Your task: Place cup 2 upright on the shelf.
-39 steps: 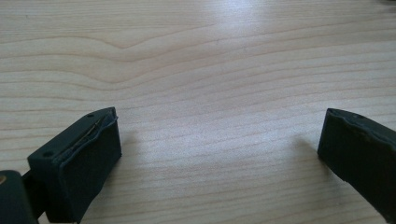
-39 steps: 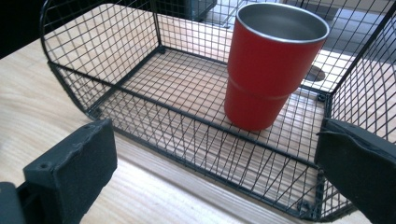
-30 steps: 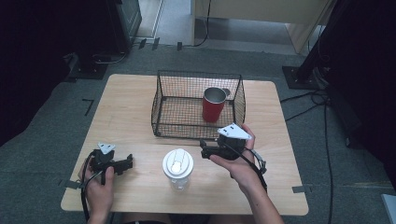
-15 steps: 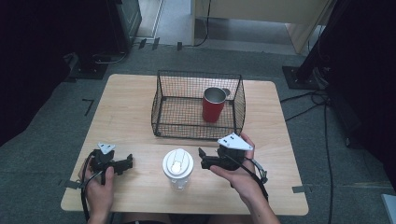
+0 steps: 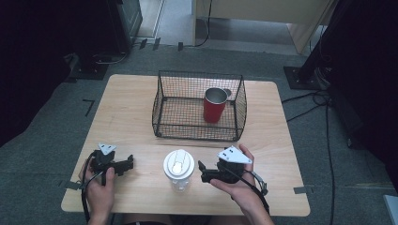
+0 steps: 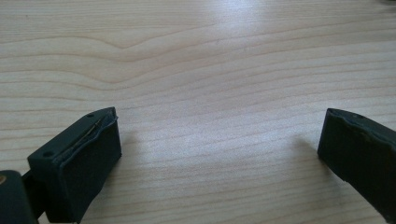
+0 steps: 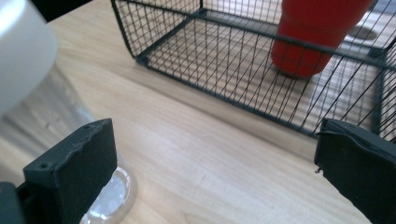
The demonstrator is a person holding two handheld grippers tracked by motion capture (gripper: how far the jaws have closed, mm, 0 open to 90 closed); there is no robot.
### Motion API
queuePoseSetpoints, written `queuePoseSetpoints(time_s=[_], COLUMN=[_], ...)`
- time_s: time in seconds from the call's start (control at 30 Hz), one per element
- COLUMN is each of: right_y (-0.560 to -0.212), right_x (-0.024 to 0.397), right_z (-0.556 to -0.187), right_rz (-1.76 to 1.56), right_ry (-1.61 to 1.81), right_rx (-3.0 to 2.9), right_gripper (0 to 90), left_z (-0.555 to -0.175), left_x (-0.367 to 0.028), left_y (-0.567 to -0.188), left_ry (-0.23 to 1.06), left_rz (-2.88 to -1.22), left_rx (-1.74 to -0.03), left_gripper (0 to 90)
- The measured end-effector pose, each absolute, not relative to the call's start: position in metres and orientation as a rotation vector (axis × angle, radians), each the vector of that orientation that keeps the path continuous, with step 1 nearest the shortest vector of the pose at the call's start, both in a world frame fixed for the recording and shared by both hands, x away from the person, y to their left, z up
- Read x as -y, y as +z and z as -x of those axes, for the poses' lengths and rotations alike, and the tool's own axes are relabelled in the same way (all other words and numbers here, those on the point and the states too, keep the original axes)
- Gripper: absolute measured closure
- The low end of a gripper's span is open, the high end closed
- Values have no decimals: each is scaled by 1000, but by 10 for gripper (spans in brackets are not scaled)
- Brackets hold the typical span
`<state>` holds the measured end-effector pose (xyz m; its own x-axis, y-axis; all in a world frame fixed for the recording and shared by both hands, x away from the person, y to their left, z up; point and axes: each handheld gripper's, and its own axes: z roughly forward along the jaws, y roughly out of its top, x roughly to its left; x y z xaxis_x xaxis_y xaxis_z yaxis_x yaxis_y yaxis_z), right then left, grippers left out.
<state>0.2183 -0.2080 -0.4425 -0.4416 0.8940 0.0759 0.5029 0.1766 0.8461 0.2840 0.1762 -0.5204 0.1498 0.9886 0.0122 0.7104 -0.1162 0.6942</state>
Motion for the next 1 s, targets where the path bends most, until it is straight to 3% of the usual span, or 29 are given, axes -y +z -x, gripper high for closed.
queuePoseSetpoints(time_s=[1.0], right_y=[-470], right_x=[191], right_z=[-186], right_rz=[-1277], right_ry=[1227], right_rx=[-2104], right_gripper=[0], left_z=[-284], left_x=[-175], left_y=[-520], left_ry=[662], left_rz=[-1894], left_rx=[-1610], left_gripper=[0])
